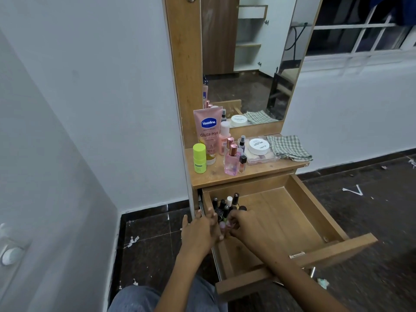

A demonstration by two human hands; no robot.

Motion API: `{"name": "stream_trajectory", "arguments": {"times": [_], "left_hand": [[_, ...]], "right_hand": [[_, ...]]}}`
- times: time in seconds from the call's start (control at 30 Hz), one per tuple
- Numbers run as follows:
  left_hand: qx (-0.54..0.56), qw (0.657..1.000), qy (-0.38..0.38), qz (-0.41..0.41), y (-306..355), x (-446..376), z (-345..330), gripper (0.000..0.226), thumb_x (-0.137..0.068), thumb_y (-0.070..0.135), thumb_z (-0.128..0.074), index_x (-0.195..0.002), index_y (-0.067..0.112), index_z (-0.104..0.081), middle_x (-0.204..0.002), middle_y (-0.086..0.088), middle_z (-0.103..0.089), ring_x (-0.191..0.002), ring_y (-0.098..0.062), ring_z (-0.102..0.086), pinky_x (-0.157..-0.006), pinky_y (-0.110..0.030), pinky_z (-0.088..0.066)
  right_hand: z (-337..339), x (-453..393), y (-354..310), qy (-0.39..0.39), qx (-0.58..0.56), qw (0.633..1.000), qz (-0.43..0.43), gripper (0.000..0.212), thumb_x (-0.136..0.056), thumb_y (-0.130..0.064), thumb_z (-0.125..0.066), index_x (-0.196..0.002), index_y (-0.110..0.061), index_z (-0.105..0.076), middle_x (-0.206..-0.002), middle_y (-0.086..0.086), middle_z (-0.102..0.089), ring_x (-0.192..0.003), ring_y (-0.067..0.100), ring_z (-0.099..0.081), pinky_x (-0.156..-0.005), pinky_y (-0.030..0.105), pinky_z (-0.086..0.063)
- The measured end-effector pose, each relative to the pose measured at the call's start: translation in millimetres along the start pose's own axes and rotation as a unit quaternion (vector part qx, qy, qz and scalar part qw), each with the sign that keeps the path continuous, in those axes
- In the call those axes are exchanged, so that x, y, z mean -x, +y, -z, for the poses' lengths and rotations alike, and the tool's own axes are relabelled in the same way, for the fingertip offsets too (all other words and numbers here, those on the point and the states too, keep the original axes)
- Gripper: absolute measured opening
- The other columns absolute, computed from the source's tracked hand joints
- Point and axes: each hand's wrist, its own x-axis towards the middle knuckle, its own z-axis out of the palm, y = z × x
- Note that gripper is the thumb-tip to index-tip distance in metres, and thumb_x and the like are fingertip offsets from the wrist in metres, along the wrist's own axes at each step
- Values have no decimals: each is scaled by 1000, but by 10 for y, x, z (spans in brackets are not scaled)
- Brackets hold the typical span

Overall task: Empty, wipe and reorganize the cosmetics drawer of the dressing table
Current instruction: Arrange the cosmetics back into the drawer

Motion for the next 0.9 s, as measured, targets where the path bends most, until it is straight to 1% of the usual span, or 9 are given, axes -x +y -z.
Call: {"name": "stream_trajectory", "arguments": {"times": [0.1, 0.2, 0.27, 0.33, 0.47, 0.6, 0.67, 0.8, 0.9], "left_hand": [[-3, 1000, -3, -4, -2, 1, -5, 57, -92, 40, -54, -145, 29, -35, -154, 5, -28, -145, -17, -15, -116, -48, 1], [-15, 1000, -10, 0, -9, -18, -2, 62, -90, 42, -56, -146, 30, -32, -155, -2, -27, -144, -18, -19, -116, -47, 0], [-20, 1000, -15, -3, -12, -25, 7, 63, -90, 43, -55, -147, 29, -30, -155, -2, -26, -144, -17, -18, -116, -45, 0], [-18, 1000, -16, -9, -12, -27, 4, 62, -91, 42, -54, -147, 29, -30, -156, 2, -25, -145, -16, -13, -116, -45, 1], [-9, 1000, -14, -2, -8, -19, 9, 62, -91, 41, -54, -147, 29, -29, -155, 3, -26, -145, -15, -11, -116, -43, 1], [-7, 1000, -12, -8, 28, 12, 43, 58, -93, 40, -51, -147, 28, -30, -154, 5, -28, -145, -16, -14, -116, -44, 2], [-11, 1000, -16, -6, 23, 8, 45, 59, -93, 39, -53, -146, 29, -30, -155, 5, -26, -146, -16, -11, -116, -44, 2], [-9, 1000, -19, -3, 10, -6, 25, 60, -92, 39, -54, -147, 29, -30, -156, 4, -25, -146, -16, -9, -116, -44, 2], [-13, 1000, -16, -6, 15, 9, 22, 61, -93, 39, -52, -148, 28, -28, -156, 5, -23, -146, -16, -7, -116, -44, 2]], "right_hand": [[34, 21, 0, -1, 5, 1000, 2, 23, -86, -28, -62, -106, -17, -63, -102, 3, -67, -97, 23, -63, -86, 34, -50], [218, 14, 22, 0, -14, 1000, 14, 32, -83, -15, -68, -114, -11, -63, -111, 4, -67, -99, 17, -63, -86, 15, -44], [389, 1, 35, 60, -49, 997, 0, 27, -80, -9, -70, -107, -11, -67, -104, 2, -70, -84, 11, -63, -73, 6, -43], [547, -63, 51, 172, -95, 980, -23, 30, -78, -6, -71, -107, -13, -68, -101, 0, -71, -76, 7, -61, -66, 3, -42], [715, -387, 92, 308, -95, 947, -14, 46, -75, -13, -77, -118, -20, -63, -112, -2, -65, -91, 11, -63, -81, 27, -51], [739, -682, 148, 335, -75, 939, 8, 42, -79, -13, -72, -119, -24, -65, -121, -1, -61, -102, 17, -60, -80, 25, -44], [730, -736, 169, 339, -78, 938, 19, 38, -76, -17, -75, -113, -22, -68, -115, -2, -66, -98, 16, -63, -78, 25, -46], [772, -689, 176, 347, -119, 930, 12, 26, -75, -19, -77, -96, -13, -62, -91, 0, -71, -86, 15, -67, -76, 39, -55], [805, -449, 170, 363, -148, 920, 5, 21, -77, -18, -75, -91, -14, -60, -82, -10, -66, -78, 7, -65, -74, 33, -56]]}}
